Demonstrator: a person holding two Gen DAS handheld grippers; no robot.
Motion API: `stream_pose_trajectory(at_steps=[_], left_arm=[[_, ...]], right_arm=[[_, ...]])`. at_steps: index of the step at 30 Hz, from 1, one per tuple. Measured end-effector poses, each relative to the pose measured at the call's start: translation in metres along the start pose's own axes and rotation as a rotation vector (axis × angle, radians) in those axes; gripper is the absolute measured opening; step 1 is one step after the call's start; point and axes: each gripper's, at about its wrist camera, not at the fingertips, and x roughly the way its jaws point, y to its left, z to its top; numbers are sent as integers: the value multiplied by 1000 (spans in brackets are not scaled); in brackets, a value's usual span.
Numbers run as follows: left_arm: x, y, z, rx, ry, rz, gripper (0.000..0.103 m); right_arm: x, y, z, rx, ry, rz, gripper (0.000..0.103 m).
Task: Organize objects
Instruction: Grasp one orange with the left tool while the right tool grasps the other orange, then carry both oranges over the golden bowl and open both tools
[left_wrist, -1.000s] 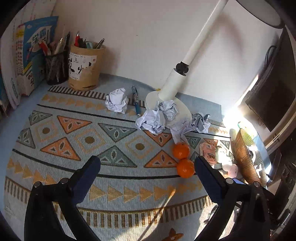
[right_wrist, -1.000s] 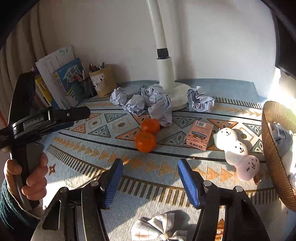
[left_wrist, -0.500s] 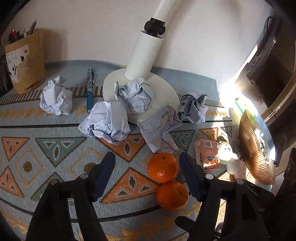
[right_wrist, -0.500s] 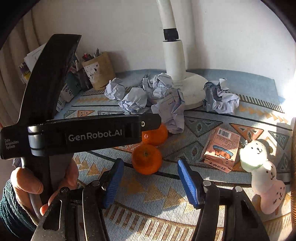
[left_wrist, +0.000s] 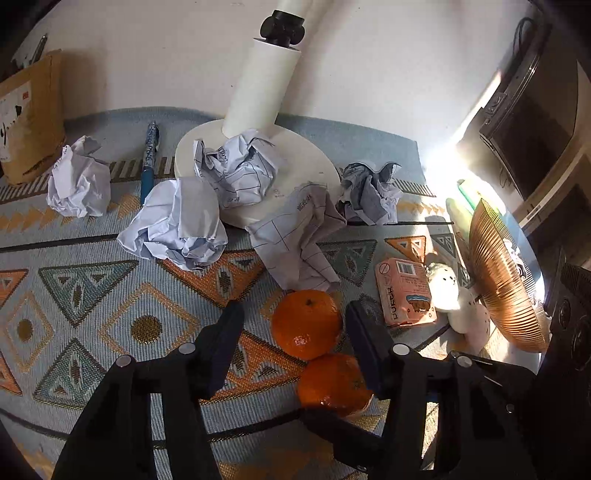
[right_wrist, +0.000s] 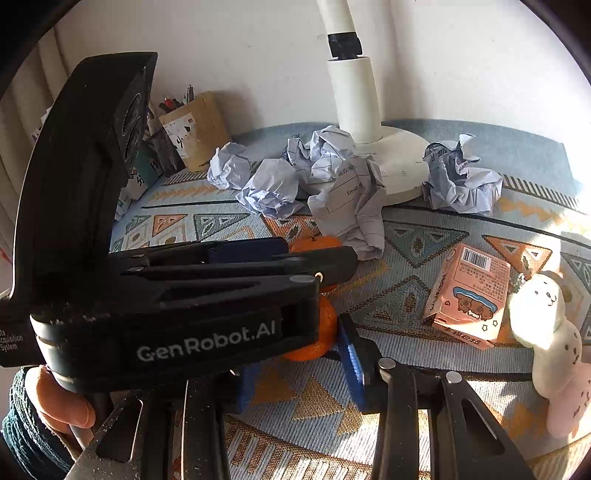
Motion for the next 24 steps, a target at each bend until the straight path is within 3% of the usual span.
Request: stream_pose_trajectory(at_steps=[2,6,11,16,19,22,24], left_arm=[[1,-8,-3,32,11,9,34],[-11,-27,-13,131,-19,97,34],[-35,-36,-30,136,-36,60,34],[-62,-63,-45,203,-54,55,34],[-79,-85,-46,231,-76,15,34],[-95,-119,-41,257,-80,-91,34],[-100,-146,-35,296,-105,-106,34]], right_arm=[[-5,2,-3,-17,6,-18,39],[-25,7,-18,-57,8,-41,39],[-67,3,-41,-58,-48,-37,39],[-117,-10,-67,-21,-105,-56,39],[-155,-24,-77,6,-160,-89,39],[-200,-44,-82,34,-234,-145,39],[-229,-61,-83,68,-293,-195,39]])
